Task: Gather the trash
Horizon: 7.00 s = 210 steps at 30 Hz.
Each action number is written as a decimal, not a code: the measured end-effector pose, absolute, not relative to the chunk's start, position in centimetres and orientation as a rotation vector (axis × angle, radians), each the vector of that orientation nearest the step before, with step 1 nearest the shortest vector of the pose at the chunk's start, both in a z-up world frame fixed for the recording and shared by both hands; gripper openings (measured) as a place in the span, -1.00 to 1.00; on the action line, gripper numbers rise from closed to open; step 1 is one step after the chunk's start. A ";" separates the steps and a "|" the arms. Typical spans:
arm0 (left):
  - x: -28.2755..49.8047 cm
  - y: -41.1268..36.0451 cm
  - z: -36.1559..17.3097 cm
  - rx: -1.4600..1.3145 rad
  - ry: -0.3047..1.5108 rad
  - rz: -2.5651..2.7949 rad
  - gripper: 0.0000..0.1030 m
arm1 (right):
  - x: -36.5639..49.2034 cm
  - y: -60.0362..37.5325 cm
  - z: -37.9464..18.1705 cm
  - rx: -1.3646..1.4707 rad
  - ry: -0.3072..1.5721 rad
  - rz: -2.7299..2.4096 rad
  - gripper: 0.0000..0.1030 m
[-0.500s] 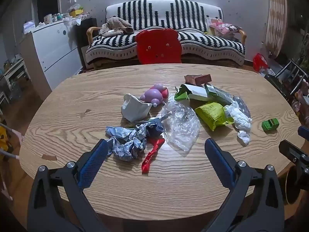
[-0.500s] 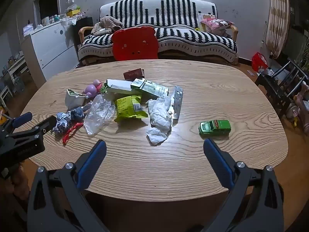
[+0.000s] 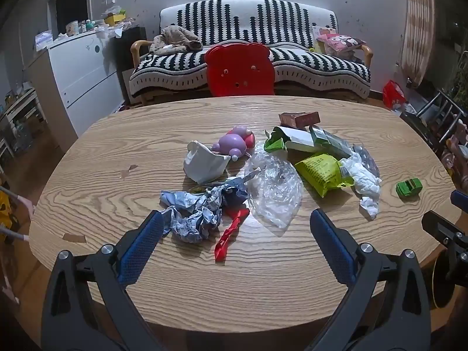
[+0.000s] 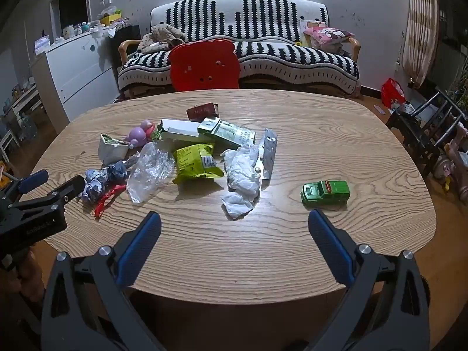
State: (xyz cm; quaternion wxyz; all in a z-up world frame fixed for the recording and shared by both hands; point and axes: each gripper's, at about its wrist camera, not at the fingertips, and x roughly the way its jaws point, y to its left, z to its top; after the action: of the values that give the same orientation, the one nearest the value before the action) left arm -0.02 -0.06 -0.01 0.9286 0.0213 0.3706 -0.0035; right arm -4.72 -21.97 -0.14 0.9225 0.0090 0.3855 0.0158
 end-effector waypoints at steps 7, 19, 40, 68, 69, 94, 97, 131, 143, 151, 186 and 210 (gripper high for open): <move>0.0 0.2 -0.1 0.042 0.761 -0.009 0.89 | -4.7 -22.0 -0.1 0.021 0.792 0.034 0.89; 0.0 0.2 -0.4 0.040 0.764 -0.010 0.89 | -4.8 -22.0 0.0 0.020 0.792 0.035 0.89; 0.0 0.1 -0.7 0.039 0.767 -0.009 0.89 | -4.8 -22.0 0.0 0.022 0.793 0.035 0.89; 0.0 0.2 -1.5 0.017 0.782 -0.010 0.89 | -4.7 -22.0 0.0 0.024 0.792 0.036 0.89; 0.1 0.5 -1.3 0.015 0.784 -0.009 0.89 | -4.7 -22.0 0.0 0.023 0.791 0.036 0.89; 5.0 4.9 -2.0 0.054 0.831 0.011 0.89 | 3.6 -25.8 -2.0 0.062 0.860 -0.024 0.61; 6.9 5.7 -2.6 0.060 0.833 0.035 0.89 | 6.5 -26.8 -3.9 0.078 0.914 -0.048 0.38; 15.1 5.8 -3.7 0.016 0.822 0.010 0.05 | 11.3 -30.2 -5.1 0.215 0.914 -0.037 -0.89; 13.4 1.8 -1.4 0.033 0.789 -0.056 0.05 | 6.1 -34.5 -1.5 0.230 0.822 -0.088 -0.89; 10.5 -9.0 1.2 0.047 0.736 -0.262 0.05 | -2.0 -42.0 0.6 0.258 0.767 -0.207 -0.89; -15.2 -56.8 -12.1 0.346 0.921 -1.265 0.06 | -32.0 -69.9 -7.9 0.708 0.844 -0.702 -0.89; -7.7 -45.0 -5.6 0.246 0.838 -1.016 0.87 | -22.2 -61.3 -2.3 0.502 0.782 -0.564 0.66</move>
State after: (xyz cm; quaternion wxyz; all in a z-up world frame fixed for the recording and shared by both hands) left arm -7.67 -45.02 -5.60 0.7840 0.1141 0.3883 -0.4707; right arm -22.18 -61.26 -2.28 0.8559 0.2387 0.3721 -0.2684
